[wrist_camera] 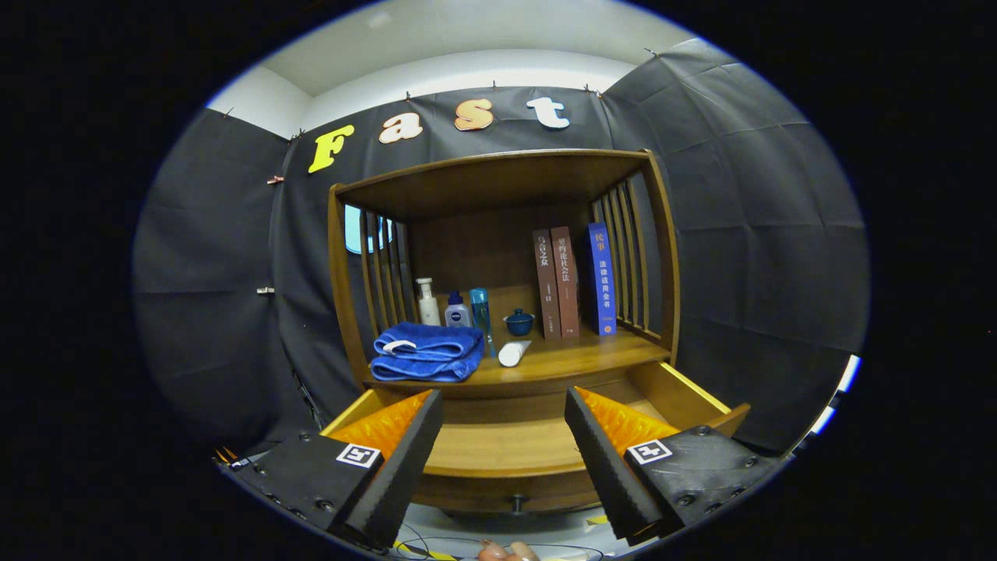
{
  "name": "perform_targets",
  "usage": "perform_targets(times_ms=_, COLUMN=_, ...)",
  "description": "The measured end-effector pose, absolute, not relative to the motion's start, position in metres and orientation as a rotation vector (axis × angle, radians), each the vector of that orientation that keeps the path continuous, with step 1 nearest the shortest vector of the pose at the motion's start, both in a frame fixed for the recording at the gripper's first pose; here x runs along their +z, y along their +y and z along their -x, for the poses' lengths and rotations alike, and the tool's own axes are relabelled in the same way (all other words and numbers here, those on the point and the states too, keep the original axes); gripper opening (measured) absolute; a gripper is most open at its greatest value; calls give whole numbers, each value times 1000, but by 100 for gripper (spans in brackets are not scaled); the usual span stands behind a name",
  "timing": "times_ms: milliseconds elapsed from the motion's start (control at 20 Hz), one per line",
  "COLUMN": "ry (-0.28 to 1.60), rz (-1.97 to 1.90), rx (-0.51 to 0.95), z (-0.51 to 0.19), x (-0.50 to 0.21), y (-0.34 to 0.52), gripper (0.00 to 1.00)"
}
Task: Pull open the drawer, take out the items inside it, and place them on the countertop above the cabinet.
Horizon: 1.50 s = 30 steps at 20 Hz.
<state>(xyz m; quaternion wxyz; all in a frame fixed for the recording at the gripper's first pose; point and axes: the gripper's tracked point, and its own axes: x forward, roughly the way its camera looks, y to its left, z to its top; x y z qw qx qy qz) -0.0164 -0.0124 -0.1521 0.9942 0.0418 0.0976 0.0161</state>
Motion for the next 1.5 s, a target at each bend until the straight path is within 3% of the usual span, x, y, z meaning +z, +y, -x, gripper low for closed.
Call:
perform_targets(times_ms=550, ry=348, rz=-96, rx=-2, z=38, x=-274, y=-8, gripper=100)
perform_targets(times_ms=1100, ry=336, rz=-89, rx=-15, z=28, x=-283, y=-3, gripper=99)
perform_targets(times_ms=1500, ry=319, rz=-91, rx=-3, z=-47, x=-285, y=-1, gripper=99)
